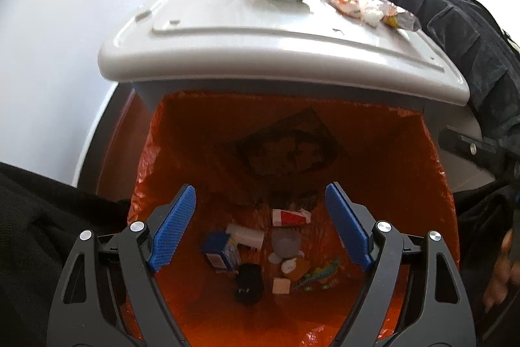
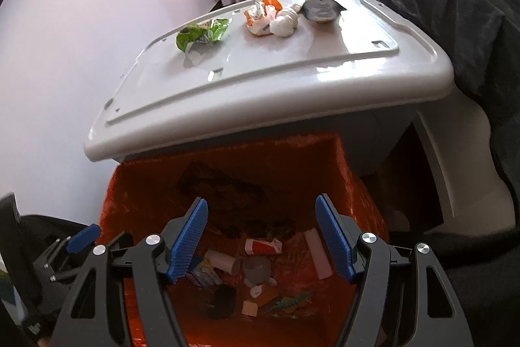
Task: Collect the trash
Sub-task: 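Grasp the Oioi juice pouch with the right tool and lift it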
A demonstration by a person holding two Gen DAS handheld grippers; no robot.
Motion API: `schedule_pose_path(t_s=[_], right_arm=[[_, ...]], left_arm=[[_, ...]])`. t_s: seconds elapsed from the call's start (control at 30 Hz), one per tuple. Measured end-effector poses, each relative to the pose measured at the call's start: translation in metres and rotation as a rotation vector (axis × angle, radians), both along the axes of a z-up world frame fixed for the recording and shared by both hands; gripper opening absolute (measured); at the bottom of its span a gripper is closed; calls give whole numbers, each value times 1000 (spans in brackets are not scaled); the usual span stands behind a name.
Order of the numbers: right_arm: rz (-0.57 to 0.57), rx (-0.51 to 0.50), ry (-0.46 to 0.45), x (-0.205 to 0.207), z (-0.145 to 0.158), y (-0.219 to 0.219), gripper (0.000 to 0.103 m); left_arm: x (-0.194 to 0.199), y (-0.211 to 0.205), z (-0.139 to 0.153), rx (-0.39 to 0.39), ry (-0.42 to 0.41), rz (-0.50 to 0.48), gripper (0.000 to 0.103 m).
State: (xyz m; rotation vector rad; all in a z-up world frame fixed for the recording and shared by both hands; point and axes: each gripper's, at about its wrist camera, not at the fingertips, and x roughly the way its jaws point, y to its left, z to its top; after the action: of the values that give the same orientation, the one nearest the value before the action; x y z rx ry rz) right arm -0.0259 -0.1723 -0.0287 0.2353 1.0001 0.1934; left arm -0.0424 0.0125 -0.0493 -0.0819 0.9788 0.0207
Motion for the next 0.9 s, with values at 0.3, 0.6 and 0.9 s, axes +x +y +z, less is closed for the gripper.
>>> schedule_pose_path(t_s=[0.3,0.6,0.9], right_arm=[[-16,20,-42,103,57,-44,69],[-144,-23,54,260,51,-86,72],[-220,10,249,335,1,-91,56]], left_arm=[[7,-15,27,9,-79,-80,80],[15,-26,18,52,-68,-124,80],[21,-15,12,23,-35,-97,80]])
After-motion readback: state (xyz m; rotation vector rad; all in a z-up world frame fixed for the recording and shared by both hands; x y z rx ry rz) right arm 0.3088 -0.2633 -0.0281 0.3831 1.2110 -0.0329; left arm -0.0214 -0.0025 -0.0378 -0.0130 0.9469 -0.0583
